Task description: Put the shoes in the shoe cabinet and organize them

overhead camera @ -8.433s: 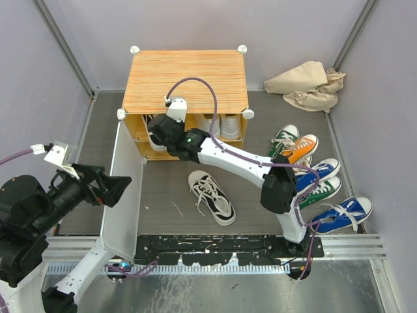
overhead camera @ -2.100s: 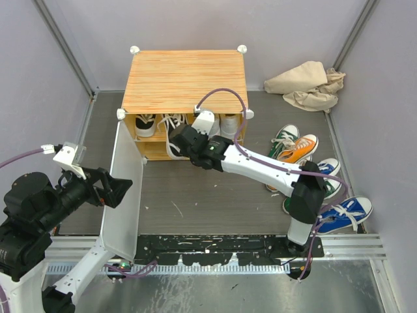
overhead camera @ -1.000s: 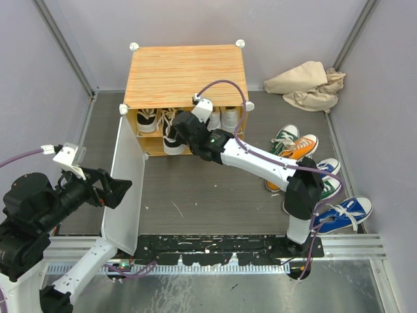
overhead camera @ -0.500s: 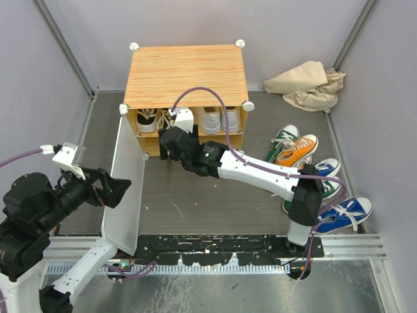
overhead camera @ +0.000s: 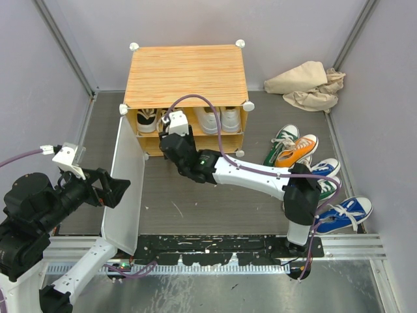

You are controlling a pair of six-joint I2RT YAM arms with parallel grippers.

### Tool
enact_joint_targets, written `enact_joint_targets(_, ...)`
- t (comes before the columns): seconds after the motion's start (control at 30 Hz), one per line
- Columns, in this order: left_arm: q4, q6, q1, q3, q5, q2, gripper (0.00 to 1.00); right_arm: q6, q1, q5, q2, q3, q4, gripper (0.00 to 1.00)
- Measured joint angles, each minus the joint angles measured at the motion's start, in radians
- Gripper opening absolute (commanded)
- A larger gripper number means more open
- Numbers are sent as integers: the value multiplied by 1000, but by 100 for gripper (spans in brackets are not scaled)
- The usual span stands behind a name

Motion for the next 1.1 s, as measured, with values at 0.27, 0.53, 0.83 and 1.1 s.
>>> enact_joint_targets(0.27, -5, 2, 0, 0, -10, 0, 98, -49, 9, 48, 2, -39, 106, 1)
enact_joint_targets(0.53, -11, 14, 0, 0, -21, 0, 98, -165, 9, 149, 2, -108, 314, 1)
enact_joint_targets(0.83, -12, 22, -6, 0, -33, 0, 98, -337, 0, 225, 95, -96, 616, 1)
enact_joint_targets(1.1, -18, 25, -17, -3, -52, 0, 98, -382, -60, 176, 218, -40, 684, 1)
